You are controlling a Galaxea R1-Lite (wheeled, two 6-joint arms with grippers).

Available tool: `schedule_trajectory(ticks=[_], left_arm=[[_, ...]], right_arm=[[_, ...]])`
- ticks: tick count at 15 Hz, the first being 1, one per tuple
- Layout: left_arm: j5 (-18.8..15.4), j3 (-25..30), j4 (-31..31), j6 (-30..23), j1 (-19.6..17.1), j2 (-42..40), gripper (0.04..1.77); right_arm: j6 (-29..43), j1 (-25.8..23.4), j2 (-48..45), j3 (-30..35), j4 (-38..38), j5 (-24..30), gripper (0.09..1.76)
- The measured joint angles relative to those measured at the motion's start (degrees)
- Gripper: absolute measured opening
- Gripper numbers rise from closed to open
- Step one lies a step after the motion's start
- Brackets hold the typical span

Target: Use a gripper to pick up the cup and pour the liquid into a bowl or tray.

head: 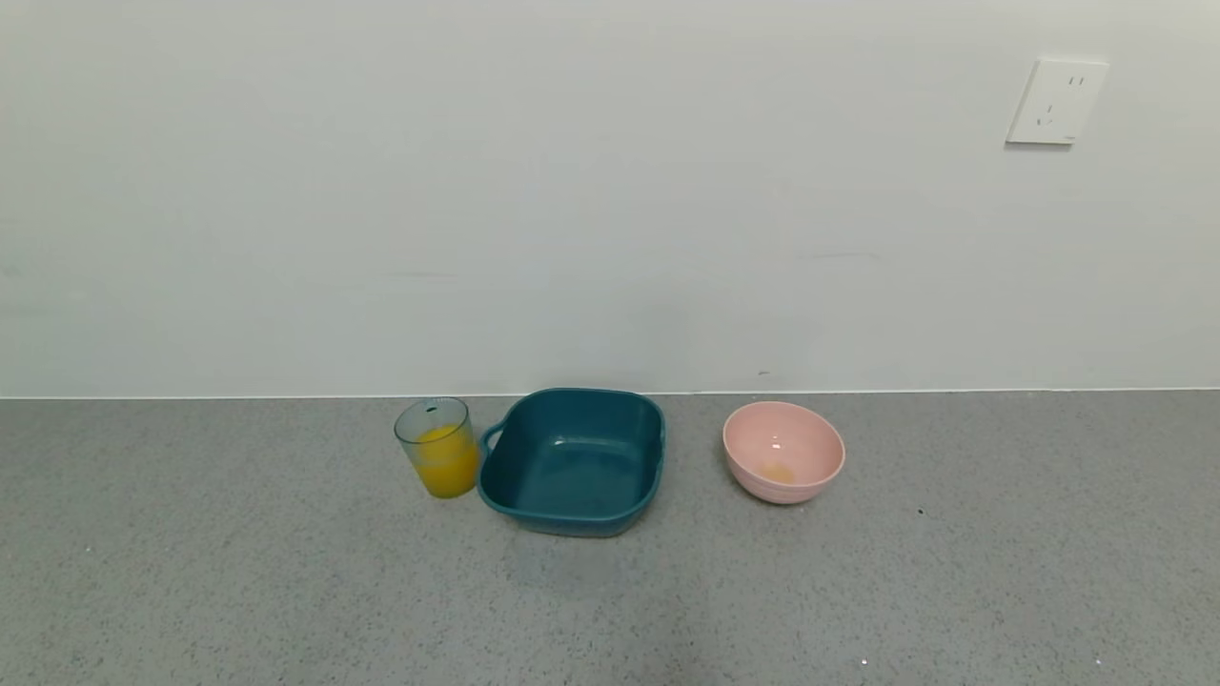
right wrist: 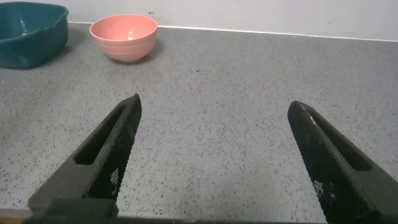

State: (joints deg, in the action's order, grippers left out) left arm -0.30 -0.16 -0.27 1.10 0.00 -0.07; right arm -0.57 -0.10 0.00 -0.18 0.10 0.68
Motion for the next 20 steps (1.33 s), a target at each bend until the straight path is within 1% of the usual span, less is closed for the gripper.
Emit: schedule_trajectory(ticks=[3, 5, 7, 9, 12, 15, 20], left_arm=[[0.0, 0.0, 0.1, 0.3, 0.0, 0.0, 1.72], [0.1, -0.3, 2.0, 0.5, 0.0, 0.0, 1.72], [-0.7, -1.2, 1.6, 0.6, 0.0, 0.0, 1.72], [-1.7, -3.2, 1.0, 0.6, 0.0, 0.2, 1.72], [-1.9, -7.8, -0.7, 0.7, 0.0, 3.1, 1.72], [-1.6, -13.7, -0.7, 0.7, 0.4, 11.6, 1.72], [-1.4, -26.3, 0.4, 0.7, 0.8, 33.0, 1.72]], right_arm=[[0.0, 0.0, 0.0, 0.0, 0.0, 0.0, 1.71], [0.0, 0.0, 0.0, 0.0, 0.0, 0.0, 1.71], [0.0, 0.0, 0.0, 0.0, 0.0, 0.0, 1.71], [0.0, 0.0, 0.0, 0.0, 0.0, 0.0, 1.71], [0.0, 0.0, 0.0, 0.0, 0.0, 0.0, 1.71], [0.0, 0.0, 0.0, 0.0, 0.0, 0.0, 1.71], [0.0, 0.0, 0.0, 0.0, 0.0, 0.0, 1.71]])
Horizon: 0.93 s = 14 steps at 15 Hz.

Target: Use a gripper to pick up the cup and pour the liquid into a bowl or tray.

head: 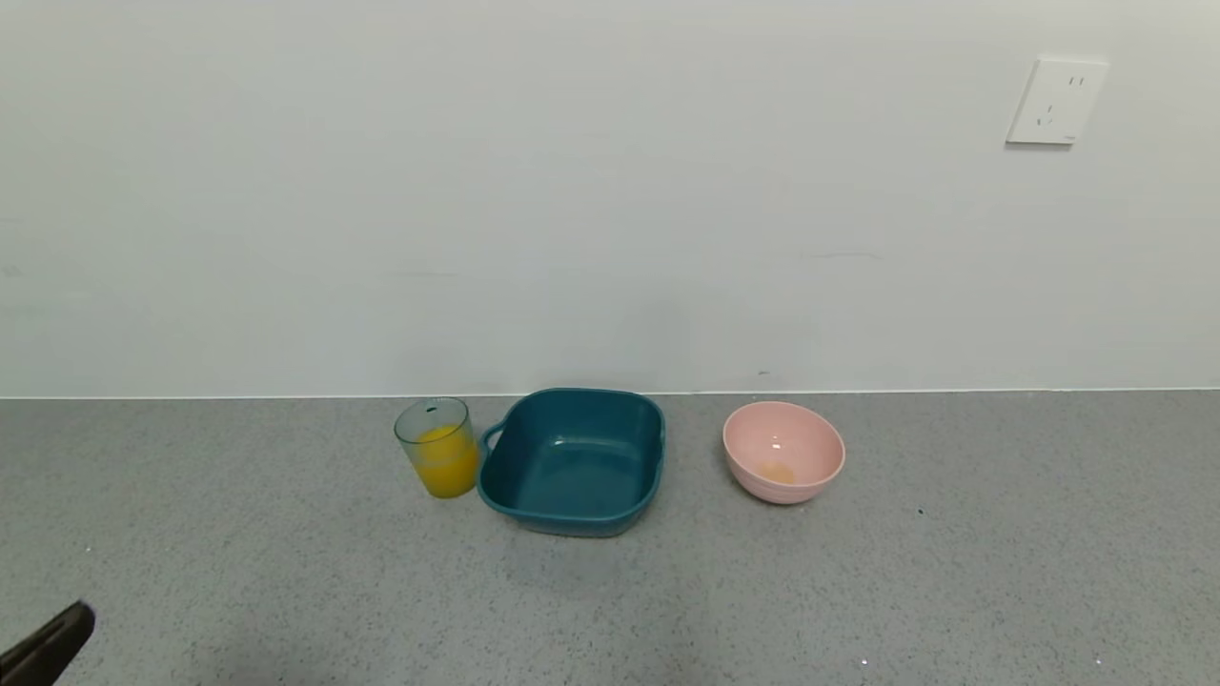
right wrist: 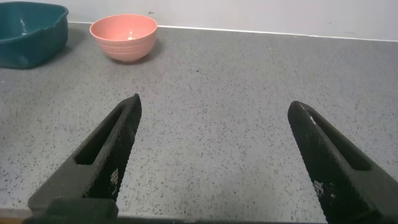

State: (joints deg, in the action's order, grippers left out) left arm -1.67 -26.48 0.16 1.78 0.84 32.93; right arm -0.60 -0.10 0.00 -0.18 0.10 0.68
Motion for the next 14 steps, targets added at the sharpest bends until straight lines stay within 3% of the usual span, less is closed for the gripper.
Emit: schedule_trajectory(ticks=[7, 14], left_arm=[[-0.1, -11.0, 11.7, 0.0, -1.0, 29.1, 1.72], [-0.4, -11.5, 24.2, -0.3, -3.6, 49.0, 1.72]], right_arm=[[0.0, 0.0, 0.0, 0.0, 0.0, 0.0, 1.71], [0.0, 0.0, 0.0, 0.0, 0.0, 0.0, 1.71]])
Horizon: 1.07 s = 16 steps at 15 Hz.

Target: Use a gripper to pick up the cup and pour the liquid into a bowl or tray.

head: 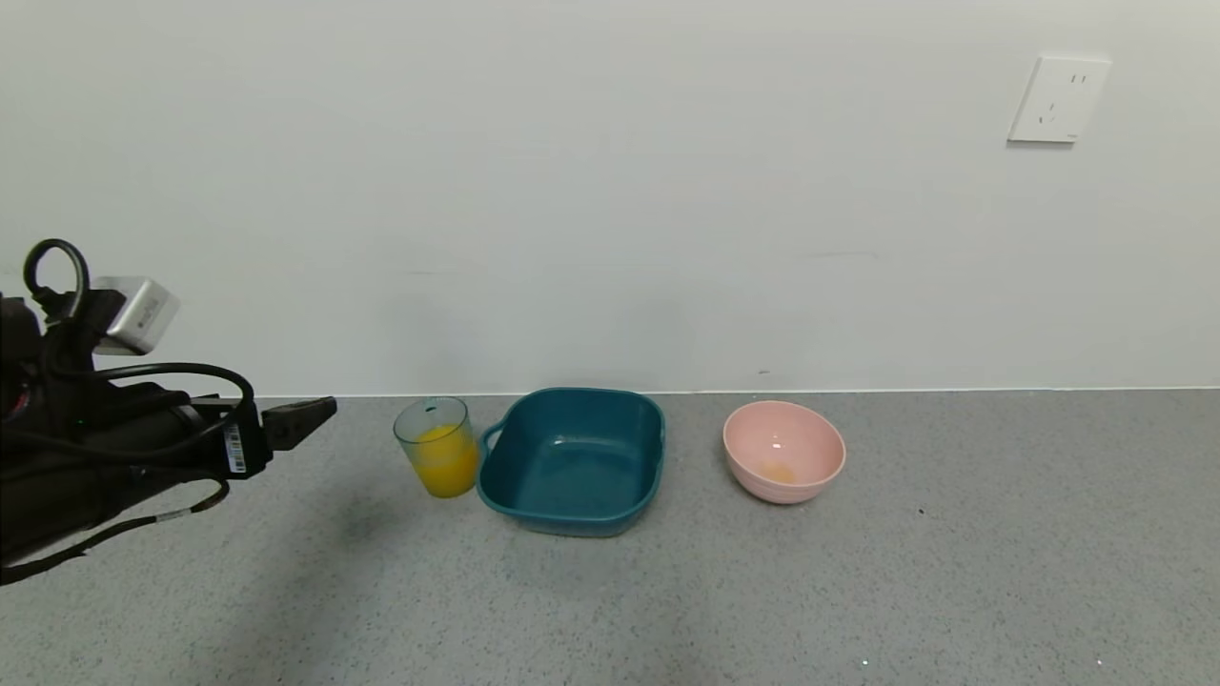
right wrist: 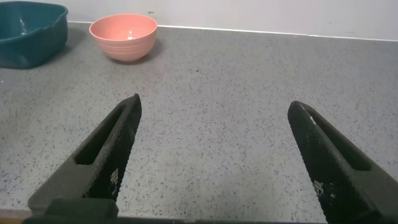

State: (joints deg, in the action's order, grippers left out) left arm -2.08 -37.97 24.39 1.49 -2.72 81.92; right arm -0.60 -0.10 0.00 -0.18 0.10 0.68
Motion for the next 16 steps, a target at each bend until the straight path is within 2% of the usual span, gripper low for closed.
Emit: schedule_trajectory(ticks=[4, 10, 14, 16], left_arm=[[-0.3, 3.1, 7.8, 0.2, -0.1, 6.7, 1.72], [-0.2, 6.9, 19.1, 0.2, 1.8, 15.8, 1.72], [-0.1, 7.9, 29.3, 0.2, 2.1, 23.1, 1.72], [-0.3, 8.6, 36.3, 0.2, 2.2, 27.2, 1.72]], right_arm=[[0.0, 0.0, 0.0, 0.0, 0.0, 0.0, 1.71], [0.0, 0.0, 0.0, 0.0, 0.0, 0.0, 1.71], [0.0, 0.0, 0.0, 0.0, 0.0, 0.0, 1.71], [0.0, 0.0, 0.0, 0.0, 0.0, 0.0, 1.71]])
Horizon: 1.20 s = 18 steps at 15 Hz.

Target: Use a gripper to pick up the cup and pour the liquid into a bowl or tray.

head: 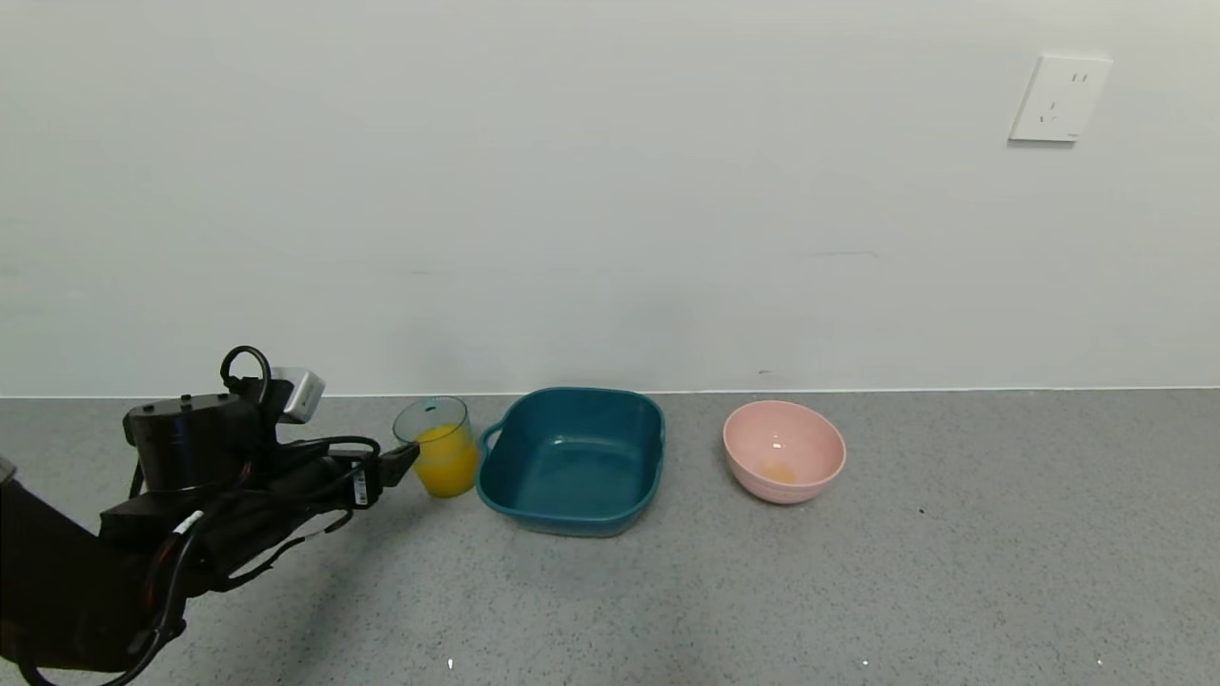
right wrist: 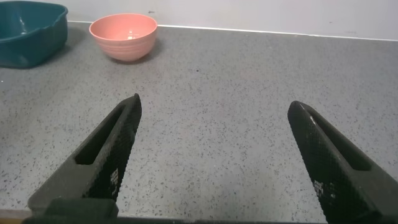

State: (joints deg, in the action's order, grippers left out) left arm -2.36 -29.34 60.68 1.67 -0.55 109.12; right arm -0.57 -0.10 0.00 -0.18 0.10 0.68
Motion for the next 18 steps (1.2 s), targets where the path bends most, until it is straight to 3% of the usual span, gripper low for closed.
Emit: schedule_trajectory(ticks=[3, 5, 11, 18], left_arm=[[0.0, 2.1, 9.9, -0.1, 1.1, 5.5, 1.72], [0.0, 3.0, 13.2, -0.1, 2.0, 8.6, 1.72], [0.0, 3.0, 13.9, -0.1, 3.1, 12.8, 1.72], [0.0, -3.6, 13.3, 0.0, 3.4, 18.0, 1.72]], right_arm=[[0.0, 0.0, 0.0, 0.0, 0.0, 0.0, 1.71], [0.0, 0.0, 0.0, 0.0, 0.0, 0.0, 1.71], [0.0, 0.0, 0.0, 0.0, 0.0, 0.0, 1.71], [0.0, 0.0, 0.0, 0.0, 0.0, 0.0, 1.71]])
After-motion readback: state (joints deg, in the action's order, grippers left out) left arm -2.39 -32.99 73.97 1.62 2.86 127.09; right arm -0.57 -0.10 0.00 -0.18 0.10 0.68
